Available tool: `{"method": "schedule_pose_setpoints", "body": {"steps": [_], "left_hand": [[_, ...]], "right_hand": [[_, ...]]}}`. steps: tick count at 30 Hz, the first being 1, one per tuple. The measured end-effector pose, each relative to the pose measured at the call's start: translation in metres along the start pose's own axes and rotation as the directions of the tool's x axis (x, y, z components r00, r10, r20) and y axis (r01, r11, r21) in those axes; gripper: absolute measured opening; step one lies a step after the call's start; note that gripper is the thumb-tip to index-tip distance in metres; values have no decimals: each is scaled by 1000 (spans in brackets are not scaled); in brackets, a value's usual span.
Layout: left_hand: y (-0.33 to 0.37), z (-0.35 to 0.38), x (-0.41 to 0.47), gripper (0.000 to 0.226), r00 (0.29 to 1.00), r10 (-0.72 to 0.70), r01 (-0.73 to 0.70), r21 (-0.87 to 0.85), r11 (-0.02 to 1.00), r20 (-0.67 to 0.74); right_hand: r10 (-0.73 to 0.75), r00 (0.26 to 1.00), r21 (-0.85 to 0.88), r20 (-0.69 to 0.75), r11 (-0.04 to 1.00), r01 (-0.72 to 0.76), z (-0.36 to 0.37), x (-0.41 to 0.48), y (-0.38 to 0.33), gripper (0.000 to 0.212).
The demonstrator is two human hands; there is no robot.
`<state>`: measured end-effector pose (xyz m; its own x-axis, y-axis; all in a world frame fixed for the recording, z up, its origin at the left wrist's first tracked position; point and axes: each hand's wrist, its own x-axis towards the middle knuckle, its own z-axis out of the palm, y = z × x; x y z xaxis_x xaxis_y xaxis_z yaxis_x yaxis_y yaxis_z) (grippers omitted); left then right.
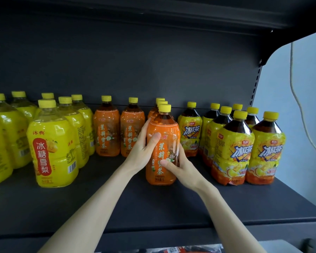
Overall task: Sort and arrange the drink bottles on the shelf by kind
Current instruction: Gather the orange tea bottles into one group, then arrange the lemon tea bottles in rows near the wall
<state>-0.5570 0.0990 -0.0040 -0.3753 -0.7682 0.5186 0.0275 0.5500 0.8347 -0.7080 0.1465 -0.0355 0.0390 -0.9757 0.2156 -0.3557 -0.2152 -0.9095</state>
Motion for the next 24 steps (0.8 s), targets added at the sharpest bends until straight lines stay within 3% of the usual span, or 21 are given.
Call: {"method": "schedule_pose_setpoints", "body": {"steps": [5, 9, 13, 19, 24], "left_hand": [[12, -9, -2, 62, 996, -77, 74, 96, 993, 34], [31, -20, -10, 59, 994, -108, 111, 344, 932, -28], [52, -36, -33, 38, 991, 58, 27, 621, 784, -117], [105, -82, -73, 22, 956, 274, -127, 688, 715, -109], [138, -160, -127, 32, 925, 357, -141, 760, 635, -126]], "right_hand": [[48, 999, -121, -21, 991, -50, -4, -3, -8, 100], [-5, 989, -317, -151, 947, -44, -4, -15, -22, 84], [-205, 935, -527, -288, 850, 24, -1, -39, -50, 61], [-426, 849, -624, -313, 766, 155, 32, -58, -120, 39], [-527, 805, -605, -272, 744, 283, 104, -67, -172, 28]]}}
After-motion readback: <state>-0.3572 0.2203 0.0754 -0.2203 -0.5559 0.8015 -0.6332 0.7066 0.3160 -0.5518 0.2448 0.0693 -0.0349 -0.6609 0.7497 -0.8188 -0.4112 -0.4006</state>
